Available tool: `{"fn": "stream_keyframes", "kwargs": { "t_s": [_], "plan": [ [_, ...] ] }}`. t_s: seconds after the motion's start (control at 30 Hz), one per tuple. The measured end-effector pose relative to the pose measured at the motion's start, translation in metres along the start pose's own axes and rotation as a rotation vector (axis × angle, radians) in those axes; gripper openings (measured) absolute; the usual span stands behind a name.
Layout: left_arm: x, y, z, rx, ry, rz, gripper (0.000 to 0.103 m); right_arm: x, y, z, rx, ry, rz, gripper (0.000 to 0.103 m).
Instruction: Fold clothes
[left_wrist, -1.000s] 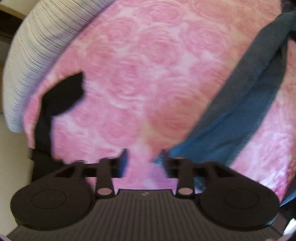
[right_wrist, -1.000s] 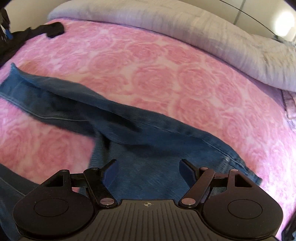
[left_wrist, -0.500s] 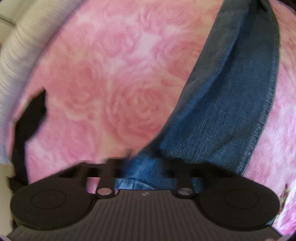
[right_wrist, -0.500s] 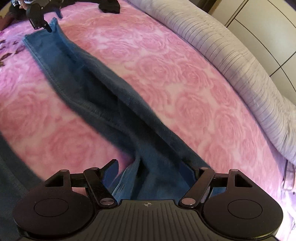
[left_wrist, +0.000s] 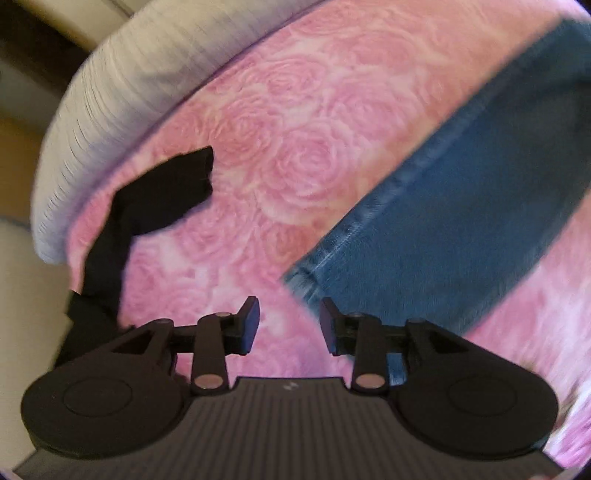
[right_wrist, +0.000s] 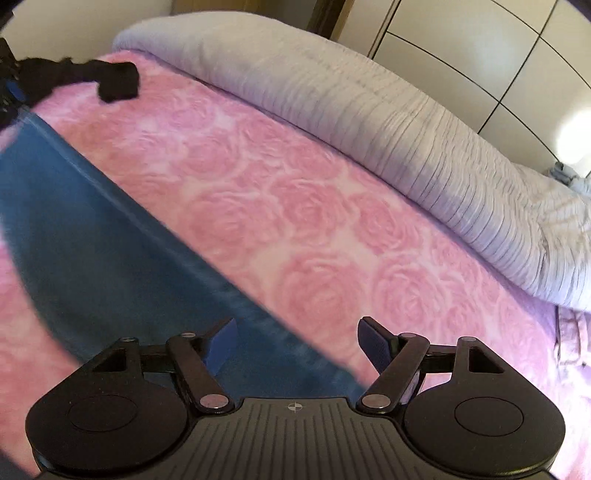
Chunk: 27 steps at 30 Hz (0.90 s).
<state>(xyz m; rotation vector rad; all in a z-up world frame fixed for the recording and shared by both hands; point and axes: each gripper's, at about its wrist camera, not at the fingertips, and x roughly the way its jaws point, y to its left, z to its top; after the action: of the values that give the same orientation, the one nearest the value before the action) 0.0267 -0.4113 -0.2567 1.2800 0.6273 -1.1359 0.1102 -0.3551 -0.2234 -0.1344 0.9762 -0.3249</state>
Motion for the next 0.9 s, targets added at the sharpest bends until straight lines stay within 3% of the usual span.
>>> {"fn": "stream_keyframes", "kwargs": {
  "t_s": [0.07,0.2,0.27,0.33,0.37,0.4,0.43,0.47,0.5,0.63,0.73,0.8,0.83,0.9],
  "plan": [
    [-0.007,-0.026,-0.019,0.102,-0.048,-0.012,0.032,-0.013,0.021,-0.017,-0.027,0.027,0.041,0.076],
    [0.003,-0.091,-0.052,0.417,-0.078,-0.048,0.038,-0.008,0.069,-0.059,-0.155,0.155,0.098,0.076],
    [0.020,-0.115,-0.063,0.559,-0.071,-0.003,0.038,0.000,0.089,-0.071,-0.252,0.192,0.089,0.075],
    [0.032,-0.121,-0.067,0.619,-0.065,0.045,0.037,0.009,0.101,-0.078,-0.337,0.216,0.056,0.074],
    [0.037,-0.120,-0.068,0.630,-0.063,0.061,0.037,0.014,0.105,-0.080,-0.372,0.225,0.035,0.063],
    [0.041,-0.119,-0.068,0.641,-0.061,0.078,0.030,0.018,0.108,-0.082,-0.404,0.234,0.008,0.046],
    [0.046,-0.117,-0.068,0.653,-0.059,0.094,0.019,0.023,0.110,-0.083,-0.440,0.245,-0.022,0.038],
    [0.050,-0.116,-0.069,0.664,-0.058,0.111,0.008,0.027,0.111,-0.085,-0.467,0.256,-0.044,0.016],
    [0.054,-0.115,-0.069,0.675,-0.056,0.127,0.007,0.030,0.110,-0.087,-0.472,0.265,-0.049,0.002],
    [0.047,-0.085,-0.070,0.587,-0.049,0.223,0.006,0.017,0.129,-0.083,-0.492,0.250,-0.016,0.002],
    [0.050,-0.073,-0.076,0.570,-0.010,0.203,0.007,0.016,0.151,-0.092,-0.519,0.246,0.012,0.003],
    [0.057,-0.082,-0.080,0.638,0.025,0.178,0.009,0.020,0.155,-0.096,-0.488,0.256,0.022,0.018],
    [0.060,-0.085,-0.080,0.654,0.048,0.174,0.011,0.021,0.153,-0.096,-0.459,0.259,0.028,0.020],
    [0.062,-0.084,-0.075,0.627,0.087,0.178,0.018,0.011,0.142,-0.092,-0.388,0.246,0.057,0.036]
  ]
}}
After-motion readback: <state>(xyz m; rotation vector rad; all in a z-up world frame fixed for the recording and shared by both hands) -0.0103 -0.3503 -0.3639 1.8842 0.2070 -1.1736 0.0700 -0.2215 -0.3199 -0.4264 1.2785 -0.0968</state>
